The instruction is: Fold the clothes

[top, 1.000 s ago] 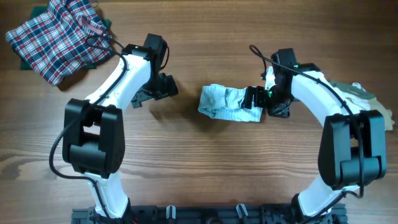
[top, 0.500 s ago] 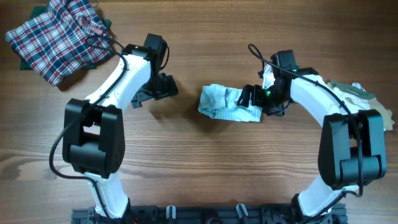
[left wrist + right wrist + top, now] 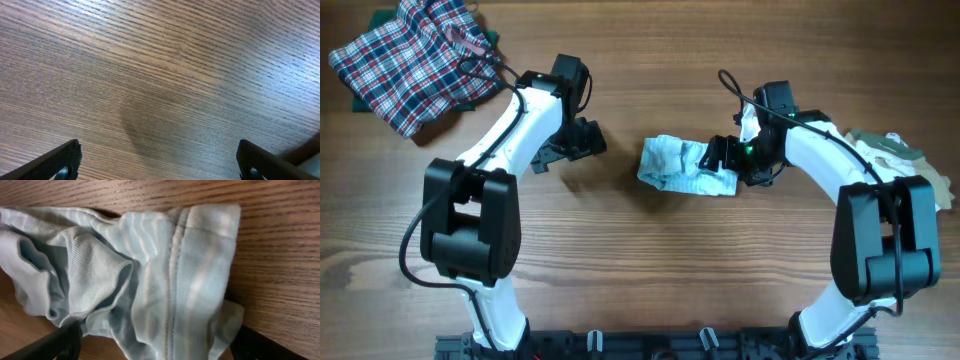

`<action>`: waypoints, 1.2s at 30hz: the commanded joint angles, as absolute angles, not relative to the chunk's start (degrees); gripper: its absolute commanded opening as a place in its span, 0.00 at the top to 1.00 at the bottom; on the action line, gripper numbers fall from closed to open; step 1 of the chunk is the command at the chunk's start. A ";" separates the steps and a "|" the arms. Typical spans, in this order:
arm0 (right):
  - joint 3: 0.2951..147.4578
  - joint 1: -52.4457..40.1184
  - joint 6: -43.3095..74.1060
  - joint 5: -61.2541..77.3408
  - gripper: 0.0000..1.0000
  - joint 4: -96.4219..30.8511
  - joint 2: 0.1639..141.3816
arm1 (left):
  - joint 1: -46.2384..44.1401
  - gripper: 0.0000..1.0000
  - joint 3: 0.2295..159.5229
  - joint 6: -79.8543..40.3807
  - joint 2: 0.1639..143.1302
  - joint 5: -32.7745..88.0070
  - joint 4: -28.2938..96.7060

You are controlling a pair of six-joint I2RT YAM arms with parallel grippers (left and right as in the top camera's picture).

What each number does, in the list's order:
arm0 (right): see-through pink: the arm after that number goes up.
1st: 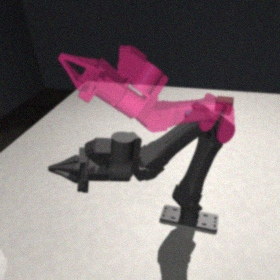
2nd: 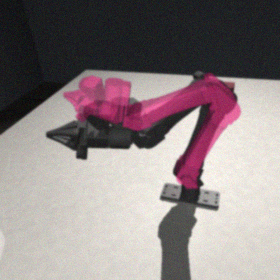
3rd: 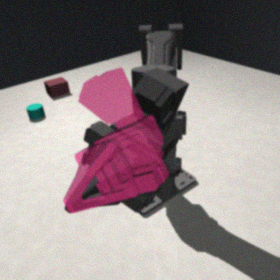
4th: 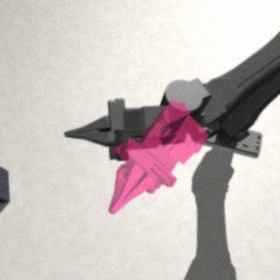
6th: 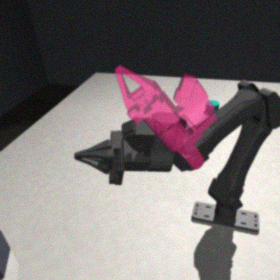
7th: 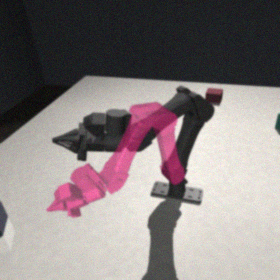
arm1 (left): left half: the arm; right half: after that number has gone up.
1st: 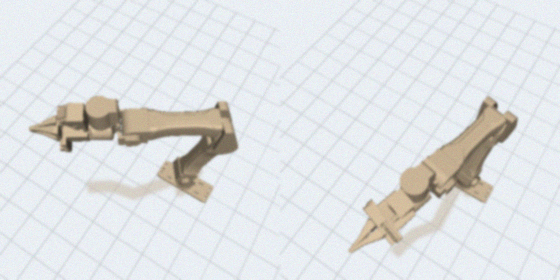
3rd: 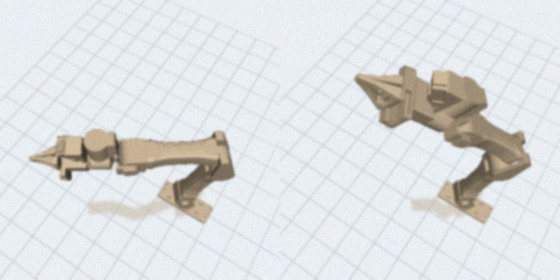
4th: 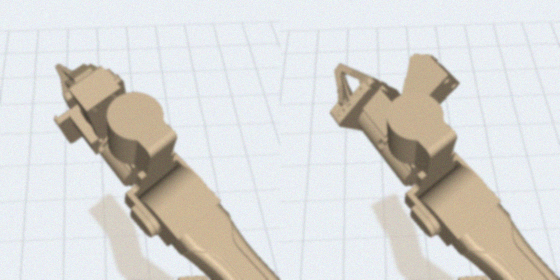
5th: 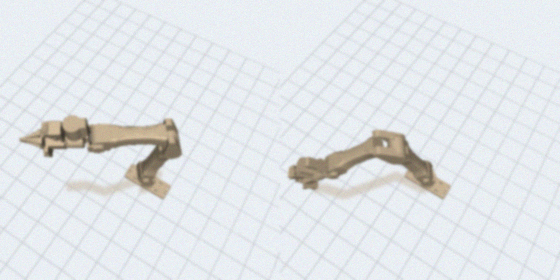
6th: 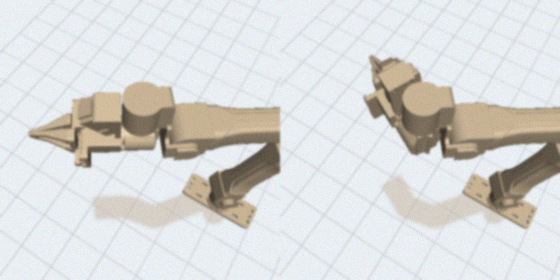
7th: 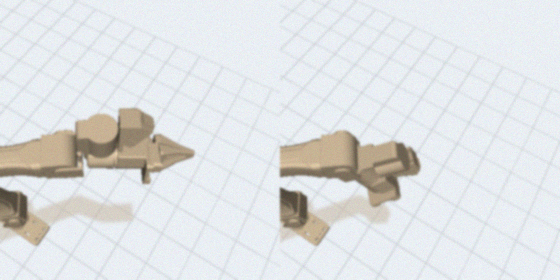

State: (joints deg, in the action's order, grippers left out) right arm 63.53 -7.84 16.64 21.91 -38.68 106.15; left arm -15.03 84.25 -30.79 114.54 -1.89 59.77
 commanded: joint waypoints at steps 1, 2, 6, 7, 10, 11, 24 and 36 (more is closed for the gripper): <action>62.76 -8.23 17.54 23.09 0.16 -38.35 107.50 | -15.00 0.00 84.33 -31.75 113.34 -2.44 59.61; 62.72 -8.23 18.13 22.55 0.21 -38.37 107.50 | -15.00 0.00 84.33 -31.77 113.34 -2.44 59.64; 62.72 -8.23 19.73 19.92 0.59 -38.39 107.50 | -15.00 0.00 84.33 -31.75 113.34 -2.44 59.72; 62.72 -8.21 19.70 19.90 0.65 -38.37 107.50 | -15.00 0.00 84.33 -31.75 113.34 -2.44 59.79; 62.72 -8.21 19.75 19.90 0.83 -38.41 107.48 | -15.00 0.00 84.33 -31.75 113.34 -2.44 59.88; 62.72 -8.21 19.84 19.66 0.87 -38.41 107.48 | -15.00 0.00 84.33 -31.75 113.34 -2.44 59.88; 64.14 -0.10 21.93 8.14 0.96 -43.59 107.46 | -15.05 0.00 84.33 -31.75 113.34 -2.44 60.29; 82.50 2.98 17.17 1.43 0.96 -60.75 107.46 | -15.05 0.00 84.33 -31.75 113.34 -2.44 60.20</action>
State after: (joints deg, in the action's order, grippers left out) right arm 76.75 3.33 18.96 4.60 -58.04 106.72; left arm -15.03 84.25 -30.79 114.54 -1.89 60.23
